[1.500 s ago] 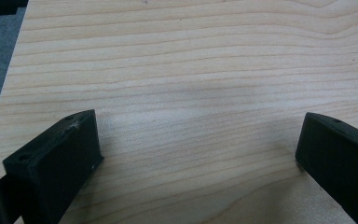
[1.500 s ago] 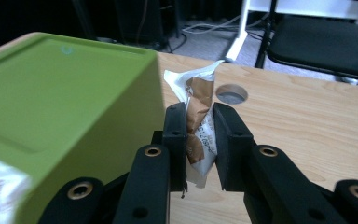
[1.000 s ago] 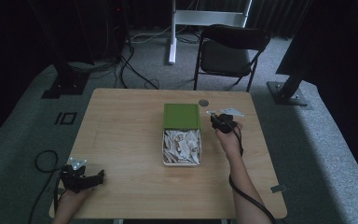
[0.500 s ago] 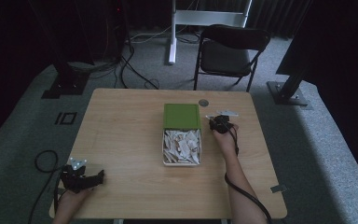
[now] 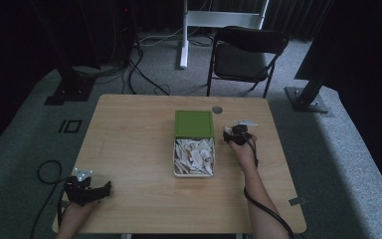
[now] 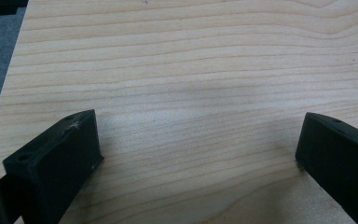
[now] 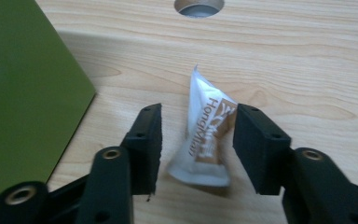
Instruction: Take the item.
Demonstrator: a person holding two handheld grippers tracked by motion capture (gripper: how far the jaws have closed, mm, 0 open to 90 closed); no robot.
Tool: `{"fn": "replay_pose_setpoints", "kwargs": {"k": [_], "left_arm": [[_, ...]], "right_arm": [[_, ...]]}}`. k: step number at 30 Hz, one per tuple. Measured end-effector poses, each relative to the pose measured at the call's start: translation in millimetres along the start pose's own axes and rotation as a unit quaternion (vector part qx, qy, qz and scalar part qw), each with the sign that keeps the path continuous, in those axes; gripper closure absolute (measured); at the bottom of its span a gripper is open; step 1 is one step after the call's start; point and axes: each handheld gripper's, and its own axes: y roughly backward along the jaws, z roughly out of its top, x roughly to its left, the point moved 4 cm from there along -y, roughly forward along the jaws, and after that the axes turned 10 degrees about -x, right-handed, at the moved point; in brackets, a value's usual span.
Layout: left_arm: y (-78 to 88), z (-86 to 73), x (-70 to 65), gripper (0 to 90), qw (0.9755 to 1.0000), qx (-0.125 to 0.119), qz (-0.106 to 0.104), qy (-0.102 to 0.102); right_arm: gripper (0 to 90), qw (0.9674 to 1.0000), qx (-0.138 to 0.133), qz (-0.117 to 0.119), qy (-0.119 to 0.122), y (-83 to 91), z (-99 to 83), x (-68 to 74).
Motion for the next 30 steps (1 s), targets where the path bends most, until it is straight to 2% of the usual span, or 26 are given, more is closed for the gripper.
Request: {"fn": "replay_pose_setpoints", "kwargs": {"k": [5,8,17,23,27,30], "left_arm": [[0.0,0.0,-0.1,0.7,1.0000,0.000,0.000,0.000],[0.0,0.0,0.0,0.7,1.0000,0.000,0.000,0.000],[0.0,0.0,0.0,0.6,1.0000,0.000,0.000,0.000],[0.0,0.0,0.0,0.7,1.0000,0.000,0.000,0.000],[-0.1,0.0,-0.1,0.7,1.0000,0.000,0.000,0.000],[0.0,0.0,0.0,0.7,1.0000,0.000,0.000,0.000]], "right_arm": [[36.5,0.9999,-0.012,-0.003,-0.004,13.0,-1.3,-5.6],[31.7,0.9998,-0.018,-0.006,-0.009,22.5,-2.9,-9.1],[22.7,0.9996,-0.024,-0.002,-0.012,45.0,-16.3,-19.2],[19.3,0.9998,-0.019,0.001,0.003,57.2,-26.8,-21.9],[15.8,0.9998,-0.019,0.006,-0.002,66.8,-34.8,-22.9],[13.9,0.9998,-0.020,-0.002,0.006,74.2,-40.7,-26.2]]}}
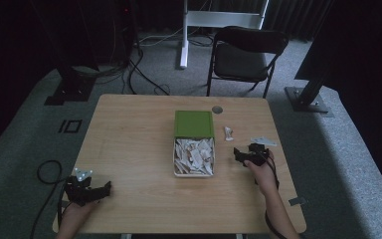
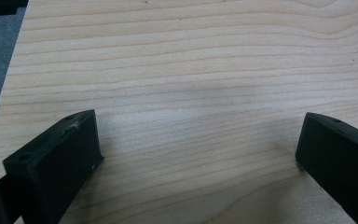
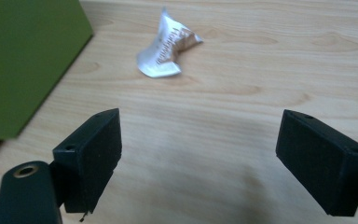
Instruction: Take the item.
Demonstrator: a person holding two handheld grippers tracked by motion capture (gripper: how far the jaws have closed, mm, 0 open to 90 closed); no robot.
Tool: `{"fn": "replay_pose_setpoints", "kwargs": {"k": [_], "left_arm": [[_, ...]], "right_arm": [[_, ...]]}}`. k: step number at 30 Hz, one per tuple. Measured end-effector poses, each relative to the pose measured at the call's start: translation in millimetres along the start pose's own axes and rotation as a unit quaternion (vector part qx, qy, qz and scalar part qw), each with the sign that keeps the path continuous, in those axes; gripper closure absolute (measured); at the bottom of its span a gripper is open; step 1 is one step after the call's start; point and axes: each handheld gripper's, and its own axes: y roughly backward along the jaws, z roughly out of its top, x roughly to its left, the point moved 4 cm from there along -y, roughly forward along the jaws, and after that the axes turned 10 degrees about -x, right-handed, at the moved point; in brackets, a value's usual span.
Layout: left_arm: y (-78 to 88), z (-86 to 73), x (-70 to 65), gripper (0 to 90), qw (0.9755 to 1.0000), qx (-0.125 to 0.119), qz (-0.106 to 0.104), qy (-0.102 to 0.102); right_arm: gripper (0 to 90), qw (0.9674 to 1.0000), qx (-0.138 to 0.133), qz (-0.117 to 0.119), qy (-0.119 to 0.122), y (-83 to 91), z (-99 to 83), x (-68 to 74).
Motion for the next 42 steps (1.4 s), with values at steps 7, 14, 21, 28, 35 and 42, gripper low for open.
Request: {"fn": "replay_pose_setpoints", "kwargs": {"k": [7,14,21,28,35,42], "left_arm": [[0.0,0.0,0.0,0.6,1.0000,0.000,0.000,0.000],[-0.1,0.0,-0.1,0.7,1.0000,0.000,0.000,0.000],[0.0,0.0,0.0,0.7,1.0000,0.000,0.000,0.000],[0.0,0.0,0.0,0.7,1.0000,0.000,0.000,0.000],[0.0,0.0,0.0,0.7,1.0000,0.000,0.000,0.000],[0.0,0.0,0.1,0.7,1.0000,0.000,0.000,-0.001]], "right_arm": [[13.6,0.9998,-0.006,-0.021,-0.002,16.7,-7.7,-9.1],[13.7,0.9989,-0.014,-0.043,-0.011,33.2,-16.1,-19.0],[13.7,0.9983,-0.007,-0.055,-0.017,45.1,-24.5,-24.3],[13.7,0.9958,-0.004,-0.089,-0.023,59.8,-34.1,-30.8],[13.7,0.9941,-0.002,-0.107,-0.021,74.6,-40.6,-36.4],[13.7,0.9922,0.012,-0.122,-0.022,80.8,-53.6,-40.7]]}}
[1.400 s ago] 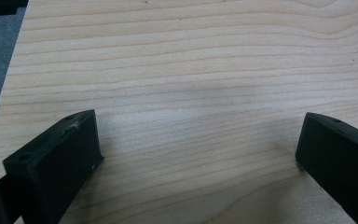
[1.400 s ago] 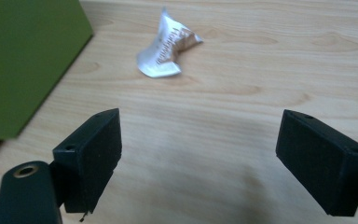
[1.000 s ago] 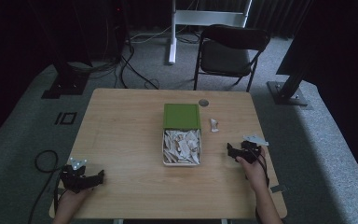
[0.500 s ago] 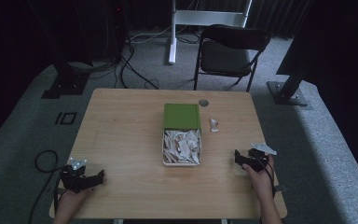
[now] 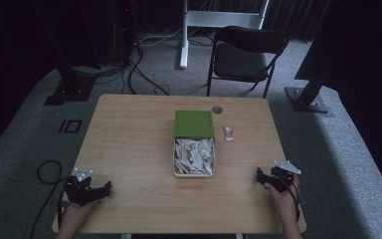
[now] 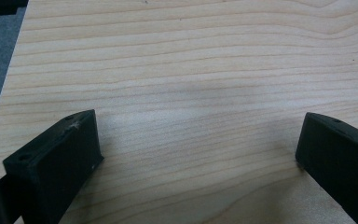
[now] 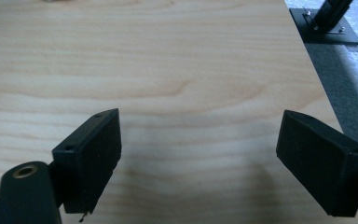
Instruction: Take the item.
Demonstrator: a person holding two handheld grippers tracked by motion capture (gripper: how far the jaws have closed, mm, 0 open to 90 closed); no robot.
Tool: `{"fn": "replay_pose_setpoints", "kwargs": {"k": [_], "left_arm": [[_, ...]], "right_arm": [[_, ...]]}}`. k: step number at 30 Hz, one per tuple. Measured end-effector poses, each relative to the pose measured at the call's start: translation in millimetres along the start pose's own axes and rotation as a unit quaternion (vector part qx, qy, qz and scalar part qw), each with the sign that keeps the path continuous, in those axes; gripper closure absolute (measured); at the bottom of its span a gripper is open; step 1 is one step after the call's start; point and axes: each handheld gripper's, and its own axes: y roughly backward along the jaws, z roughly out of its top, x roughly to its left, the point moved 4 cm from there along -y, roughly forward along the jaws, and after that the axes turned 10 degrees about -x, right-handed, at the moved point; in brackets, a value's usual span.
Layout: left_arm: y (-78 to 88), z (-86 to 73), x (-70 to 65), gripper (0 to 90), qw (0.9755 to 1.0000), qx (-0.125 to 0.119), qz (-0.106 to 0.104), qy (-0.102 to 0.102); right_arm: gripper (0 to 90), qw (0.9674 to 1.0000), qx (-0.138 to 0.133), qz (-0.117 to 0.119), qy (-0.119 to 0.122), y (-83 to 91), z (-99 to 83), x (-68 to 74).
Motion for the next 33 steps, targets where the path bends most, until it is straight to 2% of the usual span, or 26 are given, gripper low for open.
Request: {"fn": "replay_pose_setpoints", "kwargs": {"k": [4,6,12,14,17,20,26,29,31,33], "left_arm": [[-0.1,0.0,-0.1,0.7,1.0000,-0.001,0.000,0.001],[0.0,0.0,0.0,0.7,1.0000,0.000,0.000,0.000],[0.0,0.0,0.0,0.7,1.0000,0.000,0.000,0.000],[0.0,0.0,0.0,0.7,1.0000,0.000,0.000,0.000],[0.0,0.0,0.0,0.7,1.0000,0.000,0.000,0.000],[0.0,0.0,0.0,0.7,1.0000,0.000,0.000,0.000],[0.0,0.0,0.0,0.7,1.0000,0.000,0.000,0.000],[0.0,0.0,0.0,0.7,1.0000,0.000,0.000,0.000],[0.0,0.0,0.0,0.7,1.0000,0.000,0.000,0.000],[0.0,0.0,0.0,0.7,1.0000,0.000,0.000,0.000]], "right_arm": [[13.7,0.9999,0.000,-0.013,0.009,4.1,-3.1,-4.3],[13.7,0.9999,0.001,-0.012,0.001,6.7,-4.2,-5.4],[13.7,0.9997,0.009,-0.016,0.014,15.6,-11.2,-11.0],[13.7,0.9998,0.008,-0.015,0.005,18.1,-13.0,-13.7],[13.7,0.9998,0.008,-0.019,0.005,21.5,-15.1,-16.9],[13.7,0.9998,0.014,-0.017,0.002,23.8,-17.3,-18.0],[13.5,0.9995,0.026,-0.009,0.013,23.6,-19.0,-15.8],[13.5,0.9995,0.029,0.001,0.009,22.5,-18.8,-16.1],[13.2,0.9992,0.035,0.018,-0.003,21.1,-18.9,-16.8],[12.9,0.9992,0.035,0.020,-0.001,20.8,-18.8,-16.7]]}}
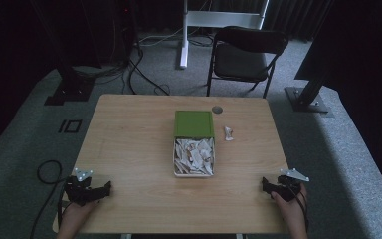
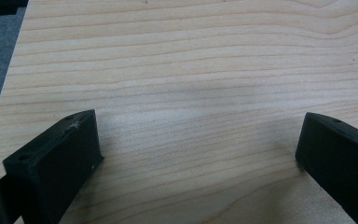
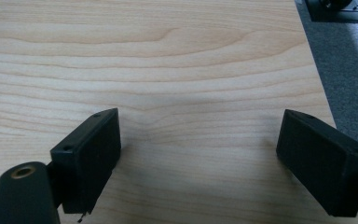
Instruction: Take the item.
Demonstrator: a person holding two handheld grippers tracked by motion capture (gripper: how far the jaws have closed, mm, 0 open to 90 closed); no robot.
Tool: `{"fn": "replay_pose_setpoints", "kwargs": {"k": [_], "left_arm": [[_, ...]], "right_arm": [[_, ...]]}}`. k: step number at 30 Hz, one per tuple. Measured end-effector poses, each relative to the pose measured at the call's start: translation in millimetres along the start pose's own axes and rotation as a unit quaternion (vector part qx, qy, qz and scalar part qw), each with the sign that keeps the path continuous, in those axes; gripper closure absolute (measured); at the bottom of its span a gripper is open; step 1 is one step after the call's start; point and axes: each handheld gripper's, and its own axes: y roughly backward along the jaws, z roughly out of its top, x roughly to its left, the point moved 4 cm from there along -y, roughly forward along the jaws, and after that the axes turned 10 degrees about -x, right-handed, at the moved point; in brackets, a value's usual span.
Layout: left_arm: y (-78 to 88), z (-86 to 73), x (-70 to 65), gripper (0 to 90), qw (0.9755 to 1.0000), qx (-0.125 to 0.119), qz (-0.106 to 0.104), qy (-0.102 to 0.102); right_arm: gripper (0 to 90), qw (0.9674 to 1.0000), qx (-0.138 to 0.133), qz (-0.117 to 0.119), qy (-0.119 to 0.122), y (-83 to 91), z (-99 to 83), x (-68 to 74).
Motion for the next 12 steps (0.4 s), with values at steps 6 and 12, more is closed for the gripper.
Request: {"fn": "replay_pose_setpoints", "kwargs": {"k": [6,12], "left_arm": [[0.0,0.0,-0.1,0.7,1.0000,0.000,0.000,0.000],[-0.1,0.1,-0.1,0.7,1.0000,0.000,0.000,0.001]], "right_arm": [[12.4,1.0000,0.001,0.006,0.004,-0.1,-0.1,0.9],[12.4,1.0000,0.001,0.007,0.005,-0.1,0.0,1.1]]}}
